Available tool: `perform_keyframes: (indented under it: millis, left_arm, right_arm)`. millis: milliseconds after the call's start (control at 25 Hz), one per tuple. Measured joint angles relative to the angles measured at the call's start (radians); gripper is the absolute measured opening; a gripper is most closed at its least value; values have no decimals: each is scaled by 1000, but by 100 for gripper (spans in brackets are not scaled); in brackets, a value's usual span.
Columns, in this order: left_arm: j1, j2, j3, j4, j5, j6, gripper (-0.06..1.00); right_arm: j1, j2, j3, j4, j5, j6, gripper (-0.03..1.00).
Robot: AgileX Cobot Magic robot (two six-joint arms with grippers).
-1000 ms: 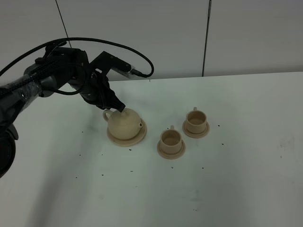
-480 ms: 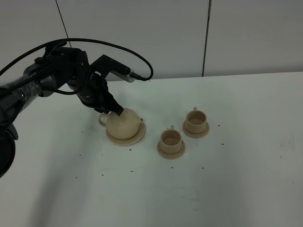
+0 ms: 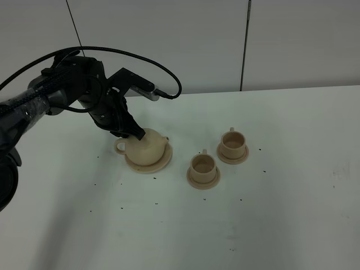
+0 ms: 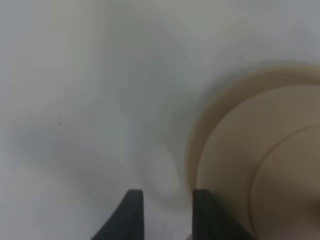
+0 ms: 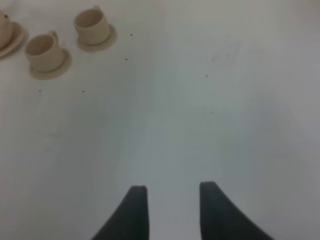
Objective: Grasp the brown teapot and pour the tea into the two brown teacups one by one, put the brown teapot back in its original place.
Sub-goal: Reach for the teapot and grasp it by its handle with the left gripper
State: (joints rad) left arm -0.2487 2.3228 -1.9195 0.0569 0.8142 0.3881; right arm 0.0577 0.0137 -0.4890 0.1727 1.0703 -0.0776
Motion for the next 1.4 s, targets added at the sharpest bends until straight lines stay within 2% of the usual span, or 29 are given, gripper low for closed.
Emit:
perform_keyframes:
  millis: [200, 360, 560, 680, 800, 1040, 1280, 1400]
  left_arm:
    - [0, -16, 0, 0, 22, 6, 31]
    - [0, -63, 0, 0, 71, 47, 31]
    - [0, -102, 0, -9, 202, 153, 31]
    - [0, -105, 0, -40, 312, 235, 31]
    - [0, -105, 0, -76, 369, 300, 31]
    - [-1, -105, 0, -96, 371, 361, 31]
    - [-1, -105, 0, -96, 372, 508, 31]
    - [-1, -105, 0, -66, 372, 570, 31]
  right_arm:
    - [0, 0, 0, 1, 0, 0, 24]
    - [0, -1, 0, 1, 0, 0, 24]
    - [0, -1, 0, 1, 0, 0, 24]
    - [0, -1, 0, 2, 0, 0, 24]
    - [0, -1, 0, 2, 0, 0, 24]
    - [0, -1, 0, 3, 0, 0, 24]
    - [0, -1, 0, 5, 0, 0, 24]
    - [0, -1, 0, 5, 0, 0, 24]
